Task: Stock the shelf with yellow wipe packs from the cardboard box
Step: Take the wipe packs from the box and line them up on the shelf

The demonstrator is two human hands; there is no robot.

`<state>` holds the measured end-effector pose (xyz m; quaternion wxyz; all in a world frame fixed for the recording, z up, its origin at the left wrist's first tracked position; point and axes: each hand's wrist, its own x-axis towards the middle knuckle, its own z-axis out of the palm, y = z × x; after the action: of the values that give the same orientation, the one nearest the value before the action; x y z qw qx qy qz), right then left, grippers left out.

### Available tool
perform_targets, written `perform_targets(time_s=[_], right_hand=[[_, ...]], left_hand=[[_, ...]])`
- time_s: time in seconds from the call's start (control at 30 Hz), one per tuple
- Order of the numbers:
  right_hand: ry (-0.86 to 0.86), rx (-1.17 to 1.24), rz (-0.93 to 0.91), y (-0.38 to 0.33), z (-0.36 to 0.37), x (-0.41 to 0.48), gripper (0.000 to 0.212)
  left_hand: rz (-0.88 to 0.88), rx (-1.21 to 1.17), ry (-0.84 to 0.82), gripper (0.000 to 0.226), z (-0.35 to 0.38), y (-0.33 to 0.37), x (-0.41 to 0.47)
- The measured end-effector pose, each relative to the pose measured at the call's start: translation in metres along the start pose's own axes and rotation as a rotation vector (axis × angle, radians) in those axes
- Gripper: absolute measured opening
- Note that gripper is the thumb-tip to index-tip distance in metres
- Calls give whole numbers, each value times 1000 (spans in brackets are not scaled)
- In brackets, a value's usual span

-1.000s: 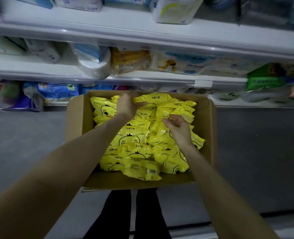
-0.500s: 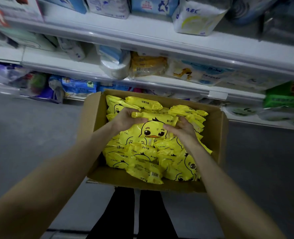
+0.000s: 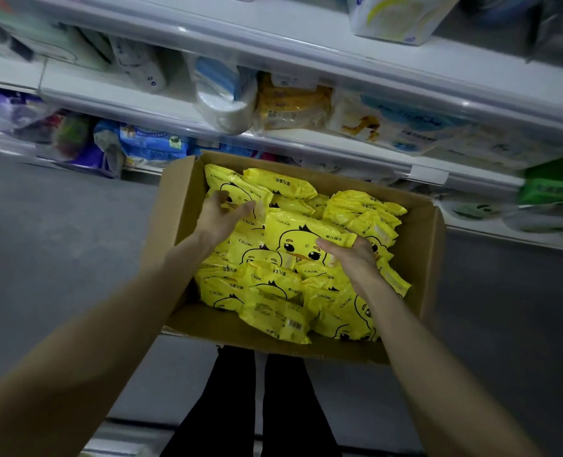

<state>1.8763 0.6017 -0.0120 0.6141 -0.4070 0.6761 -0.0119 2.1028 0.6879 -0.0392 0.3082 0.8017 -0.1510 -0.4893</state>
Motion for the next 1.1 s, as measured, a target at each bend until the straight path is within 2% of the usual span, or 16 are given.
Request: perform_targets(time_s=[0.1,0.27,0.33,0.43,0.53,0.6,0.63,0.7,0.73,0.83,0.87,0.93,1.03,1.1], right_hand=[[38,33,-11,4,-4,-1,96],[97,69,-25,10,-5,2,98],[115,68,-12,13,-6,6,85],[133,73,-7,15,-10,9,49],[127,94,-43,8,-9,-1,50],[137,84,-28,14,-9,5,41],[137,78,-20,19,-11,10,36],[140,69,-33,22,-11,12,42],[149,64,-41,21,-11,10,43],[129,77,-46,16,-16,2,32],[122,82,-65,12,-18,-2,31],[114,78,-113,8,-25,-9,45],[133,57,-159,-6,-36,-21,61],[112,53,-172,-21,-43,-34,84]], left_hand=[[-22,6,80,91,-4,0,17],[-68,-78,76,100,-2,-4,44],[-83,-117,62,105,0,-5,50],[-108,-149,62,108,1,-8,60],[-142,-104,52,124,-1,-8,68],[-134,-23,34,130,-1,-13,74],[-130,17,26,128,0,-15,76],[-108,62,35,117,0,-12,72],[-94,77,43,108,0,-7,68],[-18,104,20,64,-3,5,50],[8,96,1,66,-5,7,45],[43,96,-42,72,-9,19,30],[115,107,-90,52,-15,37,8],[210,161,-91,52,-24,56,-12]])
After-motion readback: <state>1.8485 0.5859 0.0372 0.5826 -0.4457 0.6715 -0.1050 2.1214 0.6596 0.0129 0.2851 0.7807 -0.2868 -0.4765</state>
